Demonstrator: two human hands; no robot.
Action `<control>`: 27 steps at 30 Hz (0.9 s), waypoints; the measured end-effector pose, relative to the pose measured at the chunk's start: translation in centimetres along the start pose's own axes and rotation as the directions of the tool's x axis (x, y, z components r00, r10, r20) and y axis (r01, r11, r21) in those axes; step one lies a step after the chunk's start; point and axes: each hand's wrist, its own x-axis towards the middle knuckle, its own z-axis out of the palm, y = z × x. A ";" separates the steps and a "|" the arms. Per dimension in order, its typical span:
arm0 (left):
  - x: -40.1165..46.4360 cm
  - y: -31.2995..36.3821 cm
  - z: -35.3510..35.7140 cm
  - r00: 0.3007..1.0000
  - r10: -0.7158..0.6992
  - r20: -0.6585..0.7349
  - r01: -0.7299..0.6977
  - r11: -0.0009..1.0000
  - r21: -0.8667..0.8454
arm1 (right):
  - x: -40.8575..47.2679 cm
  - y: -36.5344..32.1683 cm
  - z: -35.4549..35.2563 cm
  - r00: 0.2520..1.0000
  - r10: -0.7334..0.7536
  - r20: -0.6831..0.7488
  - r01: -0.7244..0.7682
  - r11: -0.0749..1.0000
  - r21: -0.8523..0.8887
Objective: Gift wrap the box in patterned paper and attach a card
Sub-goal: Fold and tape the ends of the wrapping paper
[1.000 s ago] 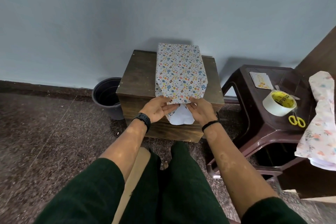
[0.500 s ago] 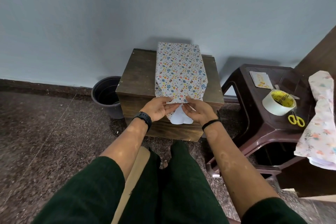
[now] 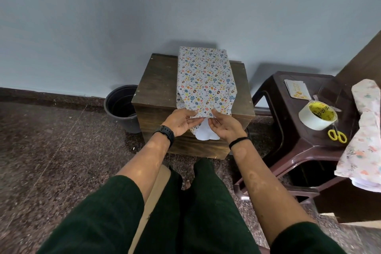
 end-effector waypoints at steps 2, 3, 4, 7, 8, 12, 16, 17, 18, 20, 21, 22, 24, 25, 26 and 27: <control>0.0 -0.1 -0.2 1.000 0.029 0.000 -0.029 0.999 0.040 | 0.1 0.1 -0.1 1.000 -0.012 -0.009 0.012 1.000 -0.005; 0.0 -0.2 -0.2 0.999 0.043 -0.002 -0.043 0.998 0.055 | 0.1 0.1 -0.2 1.000 -0.024 -0.012 0.024 1.000 -0.011; 0.0 -0.3 -0.2 0.999 0.054 -0.008 -0.053 0.996 0.067 | 0.1 0.1 -0.3 0.999 -0.036 -0.015 0.036 0.999 -0.024; 0.0 -0.4 0.0 0.997 0.075 -0.030 -0.072 0.994 0.087 | 0.3 0.1 -0.4 0.997 -0.076 -0.016 0.074 0.994 -0.085; 0.0 -0.5 0.1 0.996 0.086 -0.027 -0.082 0.991 0.104 | 0.3 -0.1 -0.5 0.996 -0.093 -0.006 0.092 0.988 -0.123; 0.1 -0.2 -0.2 0.994 0.112 0.008 -0.112 0.976 0.188 | 0.1 -1.7 -1.1 0.989 -0.112 0.094 0.138 0.923 -0.359; 0.0 0.3 -0.1 0.997 0.065 0.049 -0.074 0.974 0.214 | 0.8 -3.5 -1.4 0.981 -0.125 0.147 0.189 0.780 -0.596; 0.1 0.4 -0.1 0.997 0.055 0.051 -0.065 0.974 0.218 | 1.2 -3.7 -1.5 0.975 -0.161 0.151 0.221 0.716 -0.662; 0.2 0.5 -0.1 0.998 0.047 0.045 -0.056 0.974 0.222 | 1.5 -3.8 -1.6 0.967 -0.201 0.157 0.252 0.648 -0.719; 0.5 0.6 0.0 0.999 0.043 0.025 -0.048 0.974 0.221 | 1.8 -3.7 -1.6 0.943 -0.266 0.200 0.315 0.525 -0.791; 0.7 0.5 0.0 0.999 0.053 0.008 -0.053 0.972 0.230 | 1.9 -3.6 -1.7 0.930 -0.289 0.225 0.346 0.486 -0.802; 1.0 0.5 0.0 0.997 0.069 -0.019 -0.062 0.965 0.253 | 2.0 -3.5 -1.7 0.918 -0.312 0.246 0.372 0.457 -0.808; 1.6 0.3 0.1 0.991 0.113 -0.074 -0.084 0.944 0.319 | 2.2 -3.3 -1.8 0.895 -0.356 0.267 0.405 0.400 -0.822; 1.9 0.1 0.1 0.986 0.134 -0.098 -0.092 0.932 0.351 | 2.5 -3.3 -1.8 0.888 -0.375 0.265 0.406 0.370 -0.836; 2.2 0.0 0.1 0.981 0.152 -0.121 -0.096 0.921 0.379 | 2.8 -3.2 -1.9 0.885 -0.388 0.257 0.399 0.349 -0.848; 2.5 -0.1 0.1 0.976 0.167 -0.139 -0.100 0.914 0.393 | 3.2 -3.0 -1.9 0.884 -0.402 0.240 0.385 0.335 -0.860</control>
